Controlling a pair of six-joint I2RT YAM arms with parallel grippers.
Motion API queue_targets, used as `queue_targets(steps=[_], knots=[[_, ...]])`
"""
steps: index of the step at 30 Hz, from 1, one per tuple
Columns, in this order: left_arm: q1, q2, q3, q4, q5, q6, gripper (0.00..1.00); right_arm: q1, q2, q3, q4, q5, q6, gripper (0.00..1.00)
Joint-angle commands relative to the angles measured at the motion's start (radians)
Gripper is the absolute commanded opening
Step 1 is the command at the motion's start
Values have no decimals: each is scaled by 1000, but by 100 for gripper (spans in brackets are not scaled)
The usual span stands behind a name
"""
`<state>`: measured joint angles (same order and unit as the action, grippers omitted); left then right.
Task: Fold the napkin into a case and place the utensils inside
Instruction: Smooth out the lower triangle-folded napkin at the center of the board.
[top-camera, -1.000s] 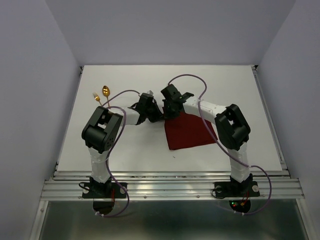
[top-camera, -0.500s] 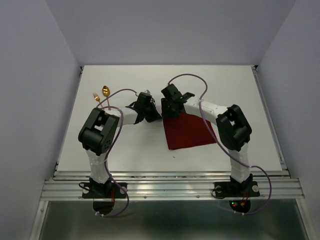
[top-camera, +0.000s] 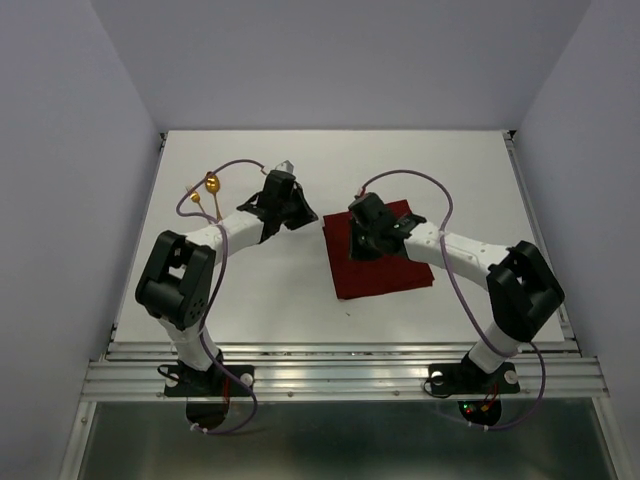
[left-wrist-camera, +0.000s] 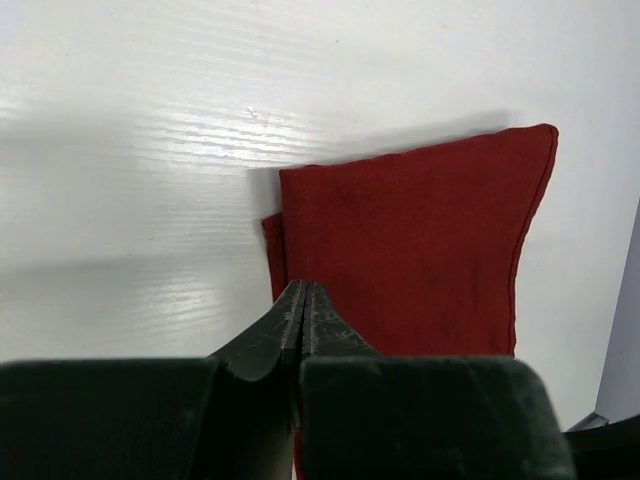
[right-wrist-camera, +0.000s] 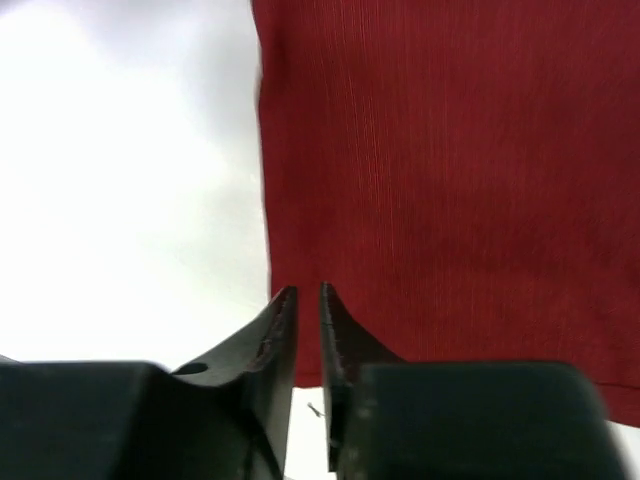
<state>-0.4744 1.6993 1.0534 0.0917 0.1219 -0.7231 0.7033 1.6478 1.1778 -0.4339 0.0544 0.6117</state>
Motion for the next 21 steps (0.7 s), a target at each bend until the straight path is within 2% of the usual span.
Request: queue_targets(steps=[1,9,14,21], knots=[[-6,54,75,14,76,24,7,71,-17,-88,69,-80,74,17],[-7,201,111,29,122,27,4,108,26,-200,161,-143,118,15],[-7,253,131,28,122,36,4,117,64,-214,141,-136,99,10],[-7,217,178,-38,85,83,4,127,-71,-182,60,-59,89,11]])
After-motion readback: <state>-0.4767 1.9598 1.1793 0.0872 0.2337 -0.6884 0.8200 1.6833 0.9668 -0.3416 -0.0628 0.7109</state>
